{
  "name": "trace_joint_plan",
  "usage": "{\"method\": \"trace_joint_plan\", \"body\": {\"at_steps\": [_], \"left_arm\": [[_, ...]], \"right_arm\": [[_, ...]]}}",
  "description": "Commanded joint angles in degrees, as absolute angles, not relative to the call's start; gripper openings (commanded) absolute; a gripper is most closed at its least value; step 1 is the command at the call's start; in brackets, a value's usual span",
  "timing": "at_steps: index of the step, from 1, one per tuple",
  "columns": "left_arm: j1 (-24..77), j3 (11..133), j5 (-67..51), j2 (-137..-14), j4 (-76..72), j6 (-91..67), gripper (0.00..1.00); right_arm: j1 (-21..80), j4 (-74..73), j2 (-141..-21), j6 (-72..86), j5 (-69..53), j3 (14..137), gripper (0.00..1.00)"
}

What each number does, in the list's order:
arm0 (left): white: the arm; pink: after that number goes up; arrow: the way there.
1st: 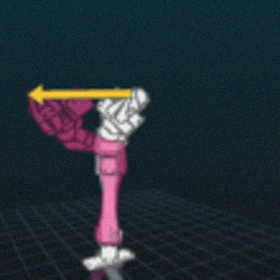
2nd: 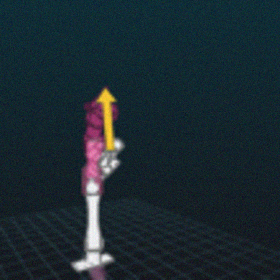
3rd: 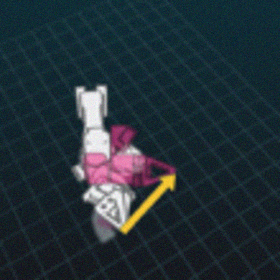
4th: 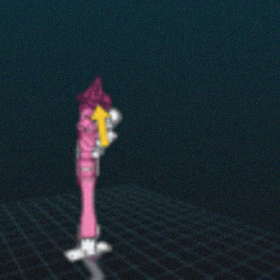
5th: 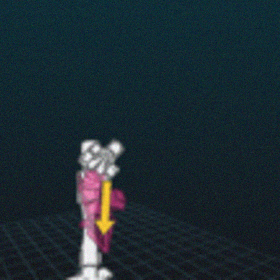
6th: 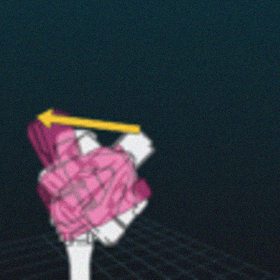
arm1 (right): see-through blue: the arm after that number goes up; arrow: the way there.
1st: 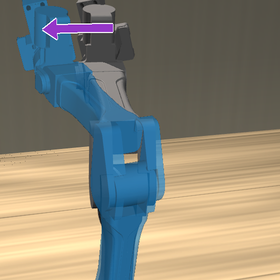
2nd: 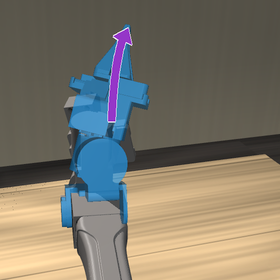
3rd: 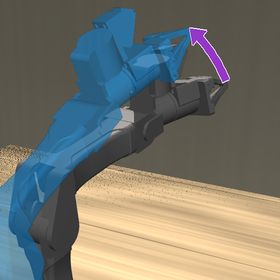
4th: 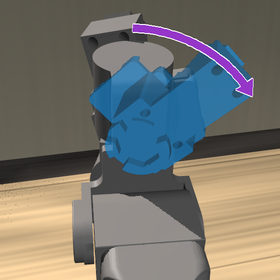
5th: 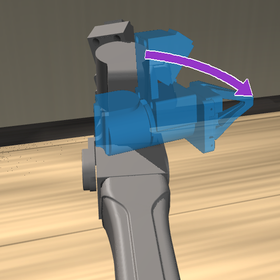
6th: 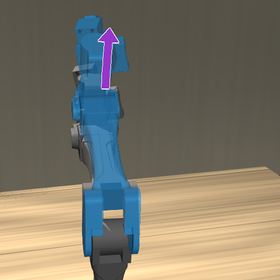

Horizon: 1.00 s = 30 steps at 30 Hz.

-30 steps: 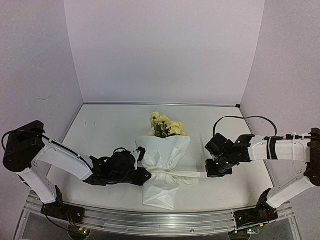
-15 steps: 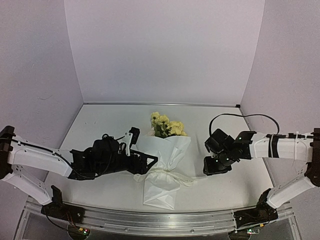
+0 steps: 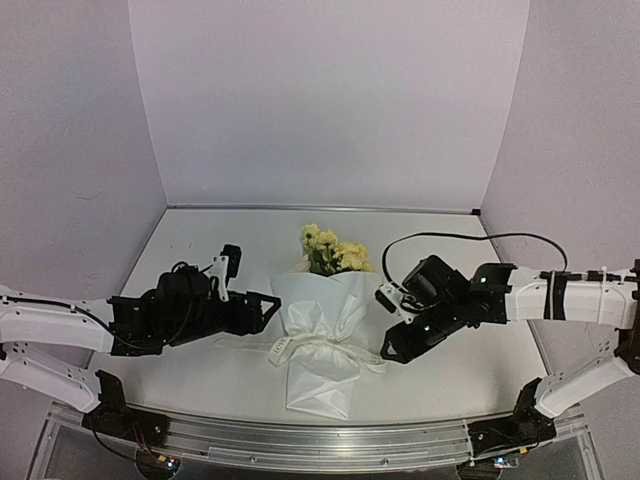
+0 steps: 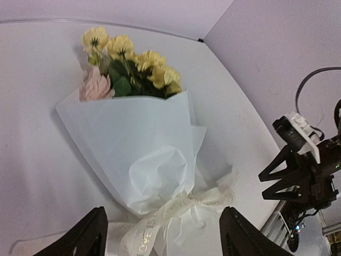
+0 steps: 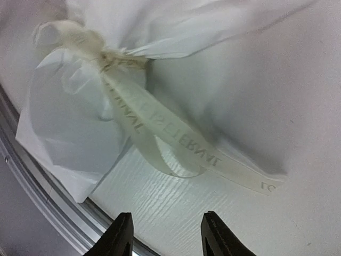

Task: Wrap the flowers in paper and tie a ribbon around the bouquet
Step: Tie the half-tied ribbon around the folded bouquet.

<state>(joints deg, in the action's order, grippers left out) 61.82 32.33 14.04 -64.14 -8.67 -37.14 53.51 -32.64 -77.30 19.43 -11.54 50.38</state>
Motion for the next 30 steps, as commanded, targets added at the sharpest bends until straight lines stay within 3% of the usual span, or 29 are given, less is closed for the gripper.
{"method": "trace_joint_plan", "body": {"at_steps": [1, 22, 30], "left_arm": [[62.2, 26.0, 10.2, -63.7, -7.0, -42.6, 0.68], [63.4, 28.4, 0.5, -82.3, -17.1, -38.1, 0.66], [63.4, 30.8, 2.1, -86.0, -15.3, -38.5, 0.45]], "right_arm": [[56.6, -25.6, -77.0, 6.6, -15.4, 48.6, 0.44], [56.7, -22.9, -81.9, -1.2, -16.5, 47.9, 0.44], [57.3, -23.0, -86.2, -4.1, -14.4, 49.6, 0.42]]}}
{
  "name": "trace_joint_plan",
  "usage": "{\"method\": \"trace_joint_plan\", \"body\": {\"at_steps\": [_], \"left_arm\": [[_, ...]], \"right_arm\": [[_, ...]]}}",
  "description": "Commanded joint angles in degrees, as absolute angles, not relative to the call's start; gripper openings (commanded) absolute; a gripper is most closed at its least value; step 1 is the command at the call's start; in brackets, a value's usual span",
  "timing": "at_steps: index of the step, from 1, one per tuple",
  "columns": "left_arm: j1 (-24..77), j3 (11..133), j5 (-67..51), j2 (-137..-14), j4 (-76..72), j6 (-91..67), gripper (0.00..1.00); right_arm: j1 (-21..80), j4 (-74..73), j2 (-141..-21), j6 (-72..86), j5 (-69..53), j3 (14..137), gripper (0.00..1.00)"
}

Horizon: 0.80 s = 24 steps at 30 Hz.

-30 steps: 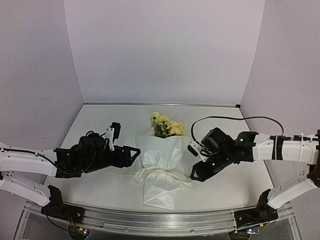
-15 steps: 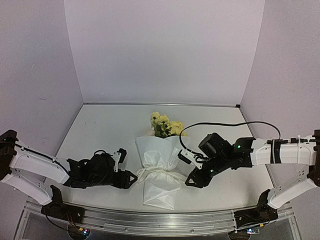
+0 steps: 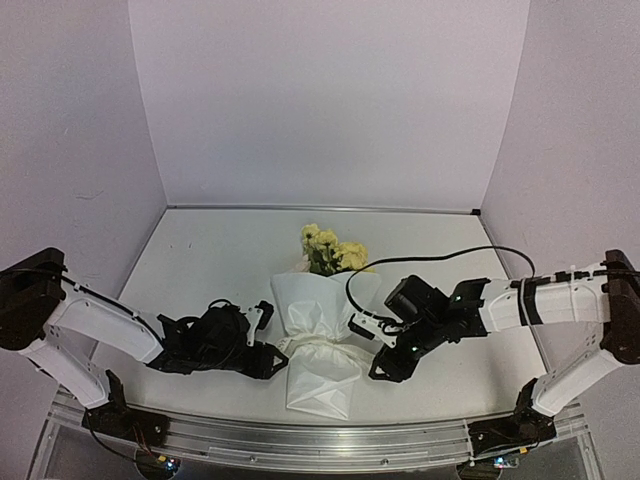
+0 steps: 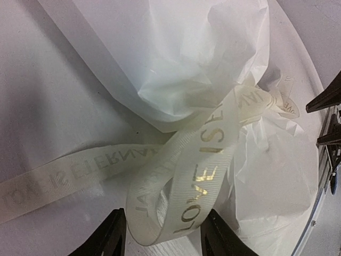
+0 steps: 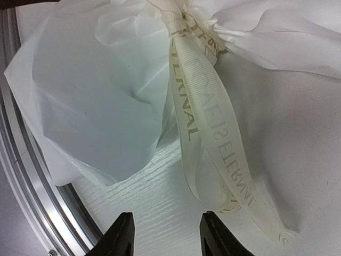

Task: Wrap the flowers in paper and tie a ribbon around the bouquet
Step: Tie the half-tied ribbon around the folded bouquet.

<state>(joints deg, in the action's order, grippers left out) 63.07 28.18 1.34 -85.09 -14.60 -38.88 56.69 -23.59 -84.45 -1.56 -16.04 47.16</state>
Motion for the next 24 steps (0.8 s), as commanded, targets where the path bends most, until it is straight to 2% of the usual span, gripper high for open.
{"method": "trace_joint_plan", "body": {"at_steps": [1, 9, 17, 24], "left_arm": [[63.4, 30.9, 2.2, -86.0, -15.1, -38.5, 0.42], [63.4, 31.2, 2.9, -85.7, -14.0, -38.8, 0.29], [63.4, 32.6, 4.2, -83.7, -11.3, -38.2, 0.03], [63.4, 34.0, 4.0, -82.4, -9.5, -37.2, 0.00]], "right_arm": [[57.5, -23.1, -86.8, -4.5, -13.9, 49.7, 0.42], [59.8, -23.2, -90.7, -7.4, -7.5, 51.4, 0.39], [61.8, -23.7, -93.1, -10.0, -0.8, 51.9, 0.33], [63.7, -19.8, -93.8, -13.0, 6.9, 51.2, 0.36]]}}
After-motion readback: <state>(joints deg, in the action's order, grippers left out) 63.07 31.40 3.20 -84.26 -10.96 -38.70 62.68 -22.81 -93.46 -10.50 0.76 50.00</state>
